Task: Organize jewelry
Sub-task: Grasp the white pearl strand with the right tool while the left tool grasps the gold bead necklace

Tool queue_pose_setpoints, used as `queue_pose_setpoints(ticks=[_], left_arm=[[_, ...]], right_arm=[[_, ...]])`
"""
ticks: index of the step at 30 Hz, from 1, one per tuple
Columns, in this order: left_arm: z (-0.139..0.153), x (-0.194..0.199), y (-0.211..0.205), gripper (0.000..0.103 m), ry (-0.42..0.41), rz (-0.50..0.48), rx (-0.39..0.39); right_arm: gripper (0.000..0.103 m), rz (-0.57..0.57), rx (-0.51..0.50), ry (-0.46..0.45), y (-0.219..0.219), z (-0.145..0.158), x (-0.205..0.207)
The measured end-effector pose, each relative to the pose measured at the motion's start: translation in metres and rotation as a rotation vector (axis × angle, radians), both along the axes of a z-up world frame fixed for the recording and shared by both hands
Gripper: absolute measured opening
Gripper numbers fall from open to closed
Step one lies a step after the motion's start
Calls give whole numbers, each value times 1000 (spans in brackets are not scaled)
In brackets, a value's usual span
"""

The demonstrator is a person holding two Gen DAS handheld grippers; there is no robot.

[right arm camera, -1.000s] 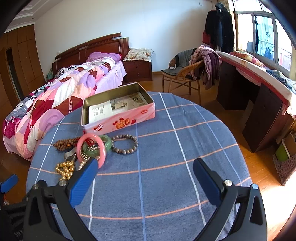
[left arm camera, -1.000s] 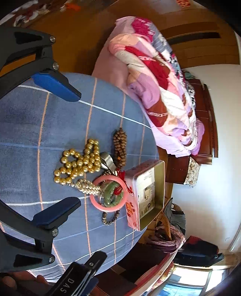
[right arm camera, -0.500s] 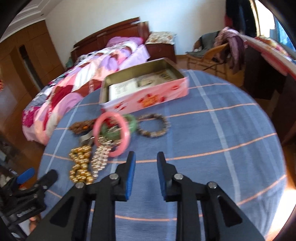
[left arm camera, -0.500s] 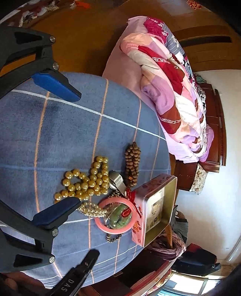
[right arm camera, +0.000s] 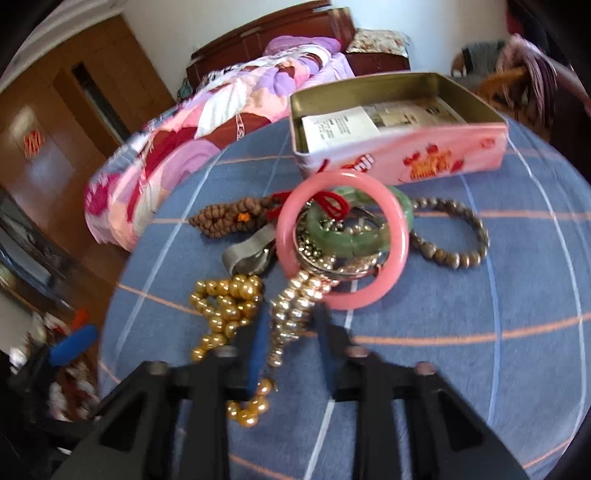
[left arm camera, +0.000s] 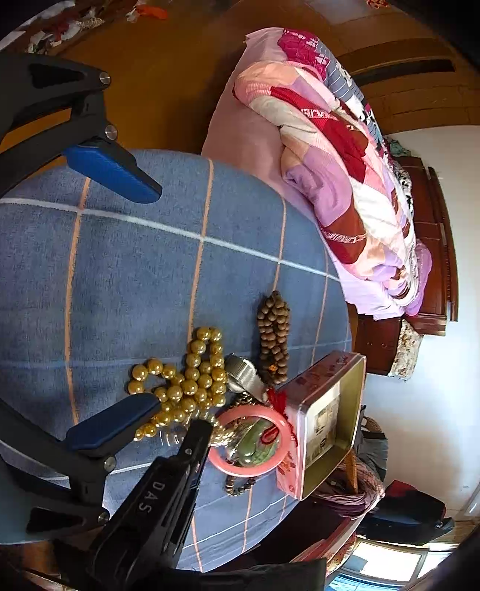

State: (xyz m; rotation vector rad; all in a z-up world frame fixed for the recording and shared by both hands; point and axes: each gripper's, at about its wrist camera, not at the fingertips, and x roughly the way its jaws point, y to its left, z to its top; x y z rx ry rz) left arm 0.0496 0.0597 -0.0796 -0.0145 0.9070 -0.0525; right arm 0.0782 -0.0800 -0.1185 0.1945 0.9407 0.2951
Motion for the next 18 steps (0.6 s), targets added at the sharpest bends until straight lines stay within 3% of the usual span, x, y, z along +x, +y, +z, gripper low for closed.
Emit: queue_pose_setpoints(ticks=[6, 12, 13, 15, 18], left_arm=[[0, 15, -21, 102, 28, -61, -59], [-19, 41, -46, 101, 114, -63, -20], [-26, 43, -48, 97, 144, -62, -20], [-28, 41, -54, 93, 113, -62, 40], [-24, 34, -55, 73, 79, -85, 27]], right_arm=[[9, -25, 65, -3, -37, 9, -18], [9, -105, 48, -60, -85, 32, -48], [9, -122, 51, -65, -92, 36, -50], [9, -151, 62, -84, -105, 45, -56], [9, -174, 79, -122, -109, 60, -58]])
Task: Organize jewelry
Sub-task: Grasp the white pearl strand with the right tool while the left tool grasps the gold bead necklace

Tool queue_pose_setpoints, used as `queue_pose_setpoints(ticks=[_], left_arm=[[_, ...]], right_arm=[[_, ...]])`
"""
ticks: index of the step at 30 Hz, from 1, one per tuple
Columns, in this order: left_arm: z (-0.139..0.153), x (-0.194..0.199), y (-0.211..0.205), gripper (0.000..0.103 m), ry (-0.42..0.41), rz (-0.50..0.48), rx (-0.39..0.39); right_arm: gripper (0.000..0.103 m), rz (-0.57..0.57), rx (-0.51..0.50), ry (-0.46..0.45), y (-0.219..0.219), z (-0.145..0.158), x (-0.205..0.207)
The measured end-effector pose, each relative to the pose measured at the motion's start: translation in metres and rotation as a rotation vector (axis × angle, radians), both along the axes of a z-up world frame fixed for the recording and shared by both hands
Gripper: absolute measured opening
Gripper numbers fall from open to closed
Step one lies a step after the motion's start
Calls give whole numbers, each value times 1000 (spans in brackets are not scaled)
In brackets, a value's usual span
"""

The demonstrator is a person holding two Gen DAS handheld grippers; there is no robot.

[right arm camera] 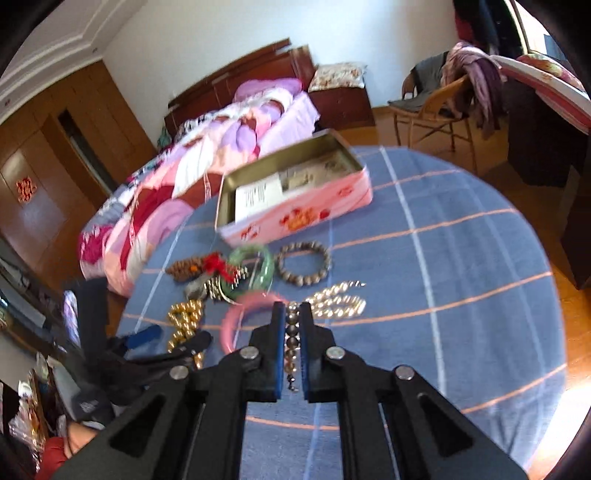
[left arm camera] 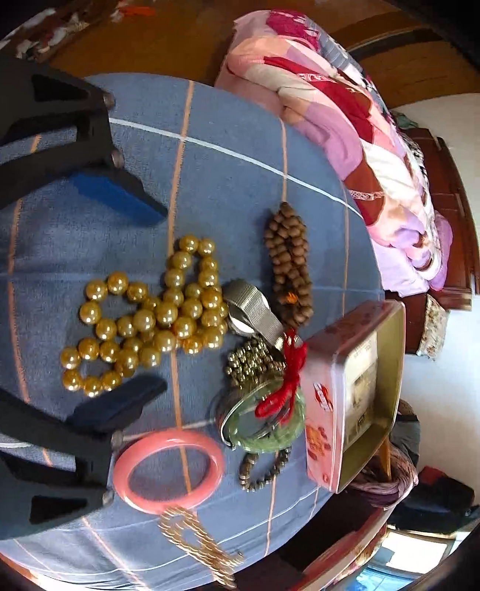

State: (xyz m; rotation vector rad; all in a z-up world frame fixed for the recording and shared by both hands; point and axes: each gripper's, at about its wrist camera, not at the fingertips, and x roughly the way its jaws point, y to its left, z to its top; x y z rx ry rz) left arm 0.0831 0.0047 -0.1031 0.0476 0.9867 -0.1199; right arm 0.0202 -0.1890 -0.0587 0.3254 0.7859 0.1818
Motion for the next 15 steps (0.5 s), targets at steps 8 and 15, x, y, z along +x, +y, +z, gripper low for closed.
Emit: queue_pose_setpoints(ticks=[8, 15], left_arm=[[16, -13, 17, 10, -64, -24, -137], [55, -37, 21, 10, -182, -89, -178]], right_arm=[[9, -31, -1, -95, -2, 27, -2], [9, -31, -8, -121, -6, 32, -8]])
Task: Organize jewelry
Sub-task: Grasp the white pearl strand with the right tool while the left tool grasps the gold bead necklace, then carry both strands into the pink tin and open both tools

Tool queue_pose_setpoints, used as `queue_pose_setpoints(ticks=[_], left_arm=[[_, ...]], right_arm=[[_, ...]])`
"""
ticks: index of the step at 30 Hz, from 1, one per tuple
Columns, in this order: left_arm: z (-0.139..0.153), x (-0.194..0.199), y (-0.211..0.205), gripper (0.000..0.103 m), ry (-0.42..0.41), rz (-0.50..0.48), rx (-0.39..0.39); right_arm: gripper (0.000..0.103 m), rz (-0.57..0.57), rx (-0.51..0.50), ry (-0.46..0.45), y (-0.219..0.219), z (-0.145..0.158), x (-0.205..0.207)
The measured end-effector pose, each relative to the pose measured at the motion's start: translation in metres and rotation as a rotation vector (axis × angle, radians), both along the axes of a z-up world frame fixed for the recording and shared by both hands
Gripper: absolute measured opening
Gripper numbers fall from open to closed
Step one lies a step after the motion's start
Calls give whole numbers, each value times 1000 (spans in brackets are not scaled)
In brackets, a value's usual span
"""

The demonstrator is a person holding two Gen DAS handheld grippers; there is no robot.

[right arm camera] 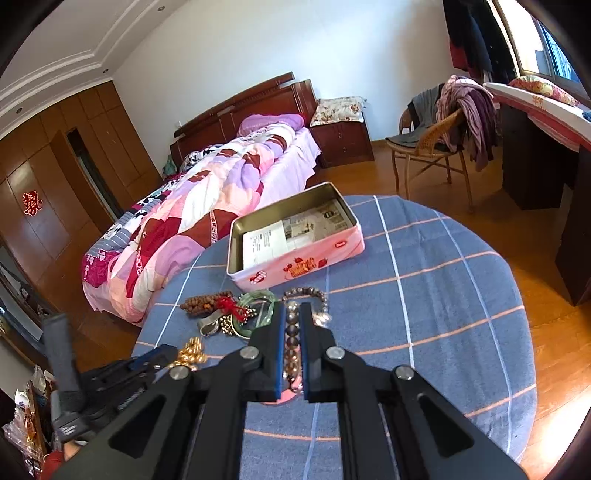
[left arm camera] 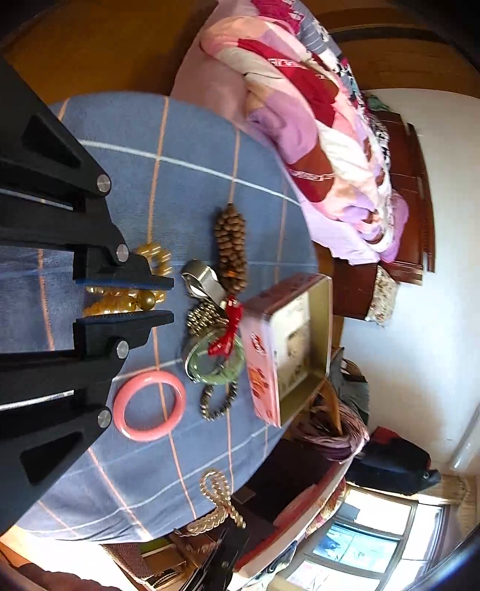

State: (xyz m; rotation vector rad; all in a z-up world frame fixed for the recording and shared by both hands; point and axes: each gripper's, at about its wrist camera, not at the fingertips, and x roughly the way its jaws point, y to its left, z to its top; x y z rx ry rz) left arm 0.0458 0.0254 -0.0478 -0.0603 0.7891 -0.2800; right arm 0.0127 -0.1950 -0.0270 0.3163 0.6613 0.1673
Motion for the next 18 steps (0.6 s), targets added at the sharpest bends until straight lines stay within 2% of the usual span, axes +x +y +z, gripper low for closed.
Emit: queue_pose_setpoints(ticks=[4, 11, 15, 18], left_arm=[[12, -3, 0, 10, -10, -20, -37], [64, 14, -18, 10, -91, -95, -74], [92, 48, -35, 10, -150, -113, -83], [100, 83, -49, 10, -177, -109, -71]], right_arm=[[9, -3, -3, -22, -2, 5, -1], [9, 14, -17, -74, -2, 26, 21], [9, 34, -28, -124, 1, 41, 52], [9, 33, -17, -125, 1, 40, 81]])
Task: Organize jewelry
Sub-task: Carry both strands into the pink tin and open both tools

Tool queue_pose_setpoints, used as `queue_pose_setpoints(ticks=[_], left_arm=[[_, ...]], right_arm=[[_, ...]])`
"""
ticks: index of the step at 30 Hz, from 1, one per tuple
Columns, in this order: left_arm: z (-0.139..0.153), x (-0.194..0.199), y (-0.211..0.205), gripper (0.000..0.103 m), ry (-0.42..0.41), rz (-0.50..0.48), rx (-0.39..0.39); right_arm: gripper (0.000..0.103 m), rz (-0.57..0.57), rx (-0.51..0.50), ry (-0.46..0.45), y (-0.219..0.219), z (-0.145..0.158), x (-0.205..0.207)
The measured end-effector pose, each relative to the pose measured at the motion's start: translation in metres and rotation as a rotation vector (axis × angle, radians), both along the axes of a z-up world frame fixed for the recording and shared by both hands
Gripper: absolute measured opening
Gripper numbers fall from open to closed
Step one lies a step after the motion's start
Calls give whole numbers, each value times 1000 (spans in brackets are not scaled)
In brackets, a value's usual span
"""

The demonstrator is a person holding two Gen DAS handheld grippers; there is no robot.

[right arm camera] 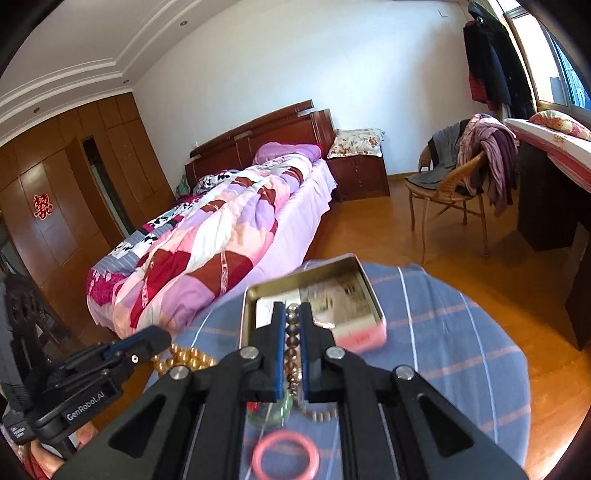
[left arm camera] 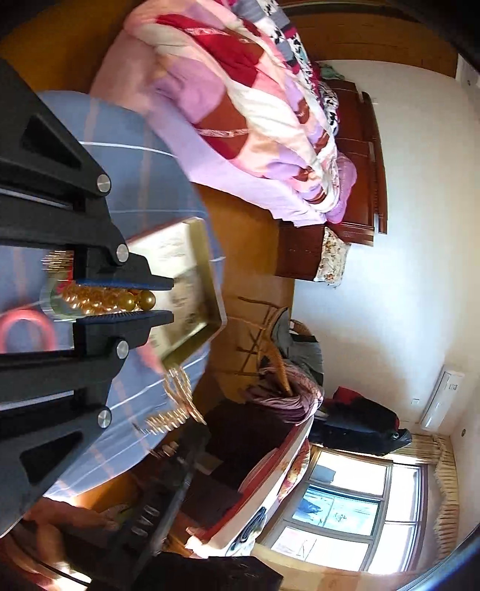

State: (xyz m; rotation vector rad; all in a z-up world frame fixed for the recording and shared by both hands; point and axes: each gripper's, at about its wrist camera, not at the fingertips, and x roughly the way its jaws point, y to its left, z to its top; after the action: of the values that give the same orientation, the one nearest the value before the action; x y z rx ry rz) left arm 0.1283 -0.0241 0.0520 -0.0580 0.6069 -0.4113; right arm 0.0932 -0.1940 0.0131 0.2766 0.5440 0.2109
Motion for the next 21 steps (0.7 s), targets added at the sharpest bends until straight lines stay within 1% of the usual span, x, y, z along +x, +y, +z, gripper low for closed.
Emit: queue_pose_setpoints(ticks=[3, 5, 7, 9, 10, 13, 14, 16, 17, 18, 19, 20, 21], left_arm=[[-10, 37, -15, 10, 3, 11, 26], [-26, 63, -23, 10, 41, 11, 29], [-39, 79, -27, 10, 61, 17, 38], [-55, 97, -31, 10, 101, 24, 44], [-62, 105, -33, 10, 114, 28, 47], [-79, 120, -38, 10, 147, 33, 57], [-83, 124, -39, 10, 158, 32, 63], [-92, 129, -42, 10, 179, 31, 77], [-96, 129, -41, 13, 201, 34, 76], [-97, 131, -39, 15, 216, 39, 60], [-97, 131, -37, 21, 233, 32, 41], [-97, 130, -35, 27, 248, 28, 33], [-97, 127, -34, 31, 251, 34, 45]], right_arm=[[9, 4, 7, 19, 0, -11, 34], [9, 0, 20, 53, -1, -25, 56], [9, -7, 35, 96, -4, -43, 77], [9, -11, 64, 143, -9, -62, 94], [9, -13, 74, 160, -11, -70, 101], [10, 3, 62, 172, -11, -82, 111], [11, 11, 59, 173, -11, -84, 112], [16, 9, 50, 169, -11, -86, 113], [44, 5, 47, 170, -12, -87, 111], [69, 9, 50, 178, -12, -85, 112], [77, -27, 41, 184, -16, -84, 110], [86, -35, 53, 160, -20, -80, 105], [87, -28, 70, 130, -23, -76, 101]])
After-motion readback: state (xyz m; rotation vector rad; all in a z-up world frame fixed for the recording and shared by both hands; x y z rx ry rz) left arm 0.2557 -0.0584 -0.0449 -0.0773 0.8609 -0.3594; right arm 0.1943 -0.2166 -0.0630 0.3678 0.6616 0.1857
